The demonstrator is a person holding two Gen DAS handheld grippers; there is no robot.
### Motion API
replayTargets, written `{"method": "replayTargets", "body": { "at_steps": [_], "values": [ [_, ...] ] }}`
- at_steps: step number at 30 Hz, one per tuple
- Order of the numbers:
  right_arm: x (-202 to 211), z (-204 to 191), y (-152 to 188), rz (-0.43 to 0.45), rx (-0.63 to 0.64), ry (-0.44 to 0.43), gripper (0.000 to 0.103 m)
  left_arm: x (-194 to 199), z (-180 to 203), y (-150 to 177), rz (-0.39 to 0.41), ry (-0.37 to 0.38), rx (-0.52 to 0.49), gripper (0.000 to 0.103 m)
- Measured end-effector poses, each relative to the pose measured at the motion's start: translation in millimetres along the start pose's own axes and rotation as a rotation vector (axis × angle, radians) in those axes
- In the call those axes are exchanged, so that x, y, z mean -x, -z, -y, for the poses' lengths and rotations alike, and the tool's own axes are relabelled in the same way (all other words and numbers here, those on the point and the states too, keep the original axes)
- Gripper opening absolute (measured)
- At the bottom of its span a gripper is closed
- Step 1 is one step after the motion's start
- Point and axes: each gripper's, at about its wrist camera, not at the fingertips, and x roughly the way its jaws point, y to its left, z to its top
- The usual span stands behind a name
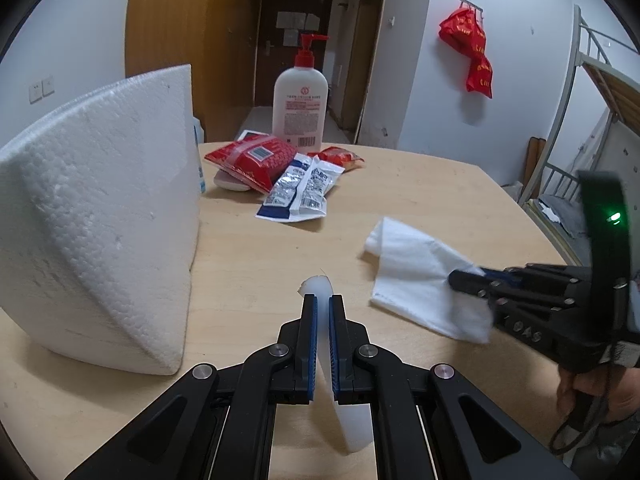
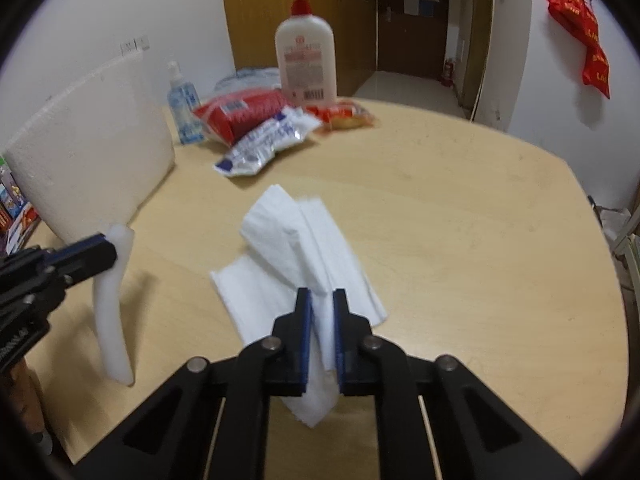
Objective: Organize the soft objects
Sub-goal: 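Pinch the white tissue sheet with the right tool and lift it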
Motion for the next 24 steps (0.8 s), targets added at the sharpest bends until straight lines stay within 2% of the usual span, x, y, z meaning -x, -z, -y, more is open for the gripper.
{"method": "replayTargets", "body": {
  "at_steps": [10, 24],
  "values": [
    [52.7, 2.4, -8.7, 0.134, -0.053, -0.025, 0.013, 33.3, 4.6, -10.5, 0.078, -0.009, -0.024, 0.005],
    [117.1, -9.1, 9.7, 0.263, -0.051, -0.025, 0.012, 80.3, 19.5, -10.6, 0.164, -0.016, -0.065, 0.005]
  ]
}}
